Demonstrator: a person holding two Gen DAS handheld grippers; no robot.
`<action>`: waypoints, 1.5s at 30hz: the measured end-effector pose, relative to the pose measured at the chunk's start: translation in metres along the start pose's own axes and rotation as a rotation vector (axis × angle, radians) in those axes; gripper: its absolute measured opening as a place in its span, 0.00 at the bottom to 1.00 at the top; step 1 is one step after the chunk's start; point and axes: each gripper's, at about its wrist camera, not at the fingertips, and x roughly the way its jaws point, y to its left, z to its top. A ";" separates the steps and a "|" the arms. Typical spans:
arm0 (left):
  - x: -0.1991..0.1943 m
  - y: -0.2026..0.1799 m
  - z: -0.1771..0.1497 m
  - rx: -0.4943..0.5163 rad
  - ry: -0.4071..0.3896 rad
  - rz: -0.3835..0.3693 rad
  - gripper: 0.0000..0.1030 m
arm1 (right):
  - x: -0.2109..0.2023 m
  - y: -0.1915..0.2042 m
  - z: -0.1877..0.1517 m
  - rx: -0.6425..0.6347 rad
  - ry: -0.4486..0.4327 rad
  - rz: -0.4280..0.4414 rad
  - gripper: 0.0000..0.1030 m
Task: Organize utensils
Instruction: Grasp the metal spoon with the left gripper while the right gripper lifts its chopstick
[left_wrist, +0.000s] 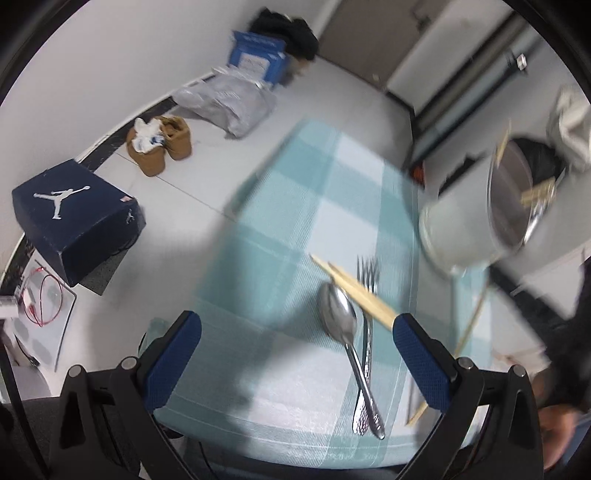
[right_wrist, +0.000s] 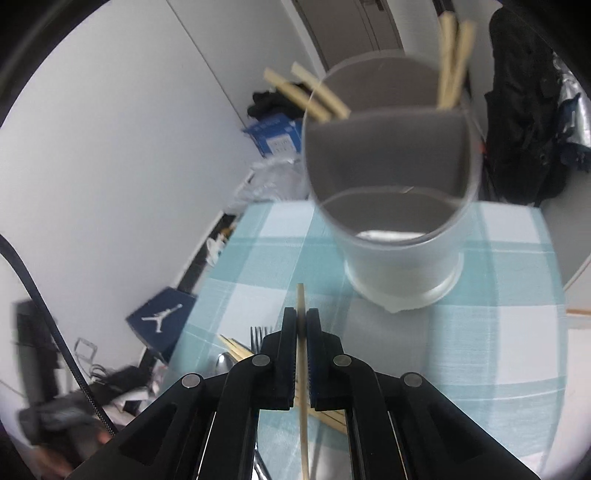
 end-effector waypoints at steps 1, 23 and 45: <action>0.003 -0.003 -0.001 0.013 0.011 0.013 0.99 | -0.007 -0.003 0.001 -0.001 -0.014 0.016 0.04; 0.044 -0.034 -0.014 0.172 0.097 0.323 0.99 | -0.059 -0.045 -0.002 0.074 -0.191 0.123 0.04; 0.048 -0.064 -0.001 0.179 0.115 0.293 0.32 | -0.086 -0.053 -0.004 0.087 -0.234 0.140 0.04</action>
